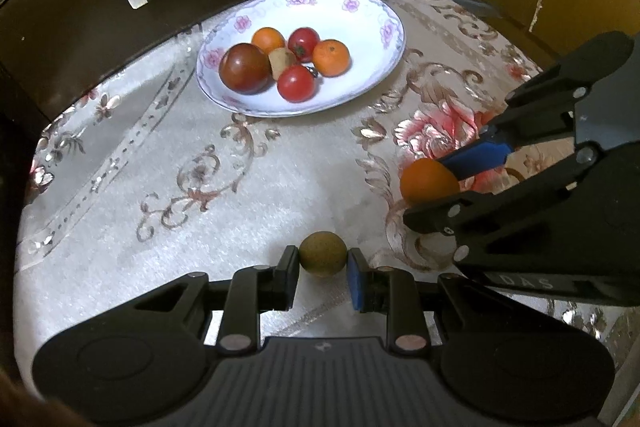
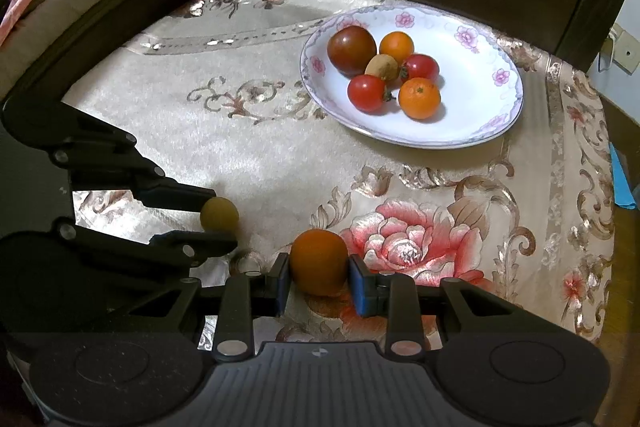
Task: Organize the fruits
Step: 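Carry kiwi and orange over the white bowl and release both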
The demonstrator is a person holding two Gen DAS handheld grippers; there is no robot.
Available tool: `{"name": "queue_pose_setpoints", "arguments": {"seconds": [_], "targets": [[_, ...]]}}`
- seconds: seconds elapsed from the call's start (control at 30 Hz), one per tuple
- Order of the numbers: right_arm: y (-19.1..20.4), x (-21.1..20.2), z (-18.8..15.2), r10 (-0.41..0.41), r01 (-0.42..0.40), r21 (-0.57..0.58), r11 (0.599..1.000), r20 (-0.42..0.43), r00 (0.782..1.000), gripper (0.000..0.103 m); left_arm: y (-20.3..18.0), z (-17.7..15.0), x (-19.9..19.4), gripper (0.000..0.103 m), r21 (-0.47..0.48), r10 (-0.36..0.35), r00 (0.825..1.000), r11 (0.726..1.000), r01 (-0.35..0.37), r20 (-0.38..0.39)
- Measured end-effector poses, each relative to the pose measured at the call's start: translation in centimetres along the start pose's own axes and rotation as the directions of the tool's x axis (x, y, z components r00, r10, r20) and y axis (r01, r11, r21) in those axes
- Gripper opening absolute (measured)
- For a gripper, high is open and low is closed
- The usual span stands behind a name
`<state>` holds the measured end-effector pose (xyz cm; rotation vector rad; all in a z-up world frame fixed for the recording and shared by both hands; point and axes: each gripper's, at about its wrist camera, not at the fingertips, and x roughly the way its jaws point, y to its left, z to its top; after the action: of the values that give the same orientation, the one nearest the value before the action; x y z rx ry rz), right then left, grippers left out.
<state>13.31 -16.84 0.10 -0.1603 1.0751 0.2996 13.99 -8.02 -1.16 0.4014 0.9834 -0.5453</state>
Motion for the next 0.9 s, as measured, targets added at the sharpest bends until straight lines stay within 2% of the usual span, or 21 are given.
{"name": "queue_pose_setpoints", "arguments": {"seconds": [0.9], "targets": [[-1.0,-1.6,0.8,-0.027,0.024,0.038,0.999,0.068,0.997,0.025,-0.2,2.3,-0.2,0.034,0.027,0.047,0.997,0.998,-0.049,0.055]]}}
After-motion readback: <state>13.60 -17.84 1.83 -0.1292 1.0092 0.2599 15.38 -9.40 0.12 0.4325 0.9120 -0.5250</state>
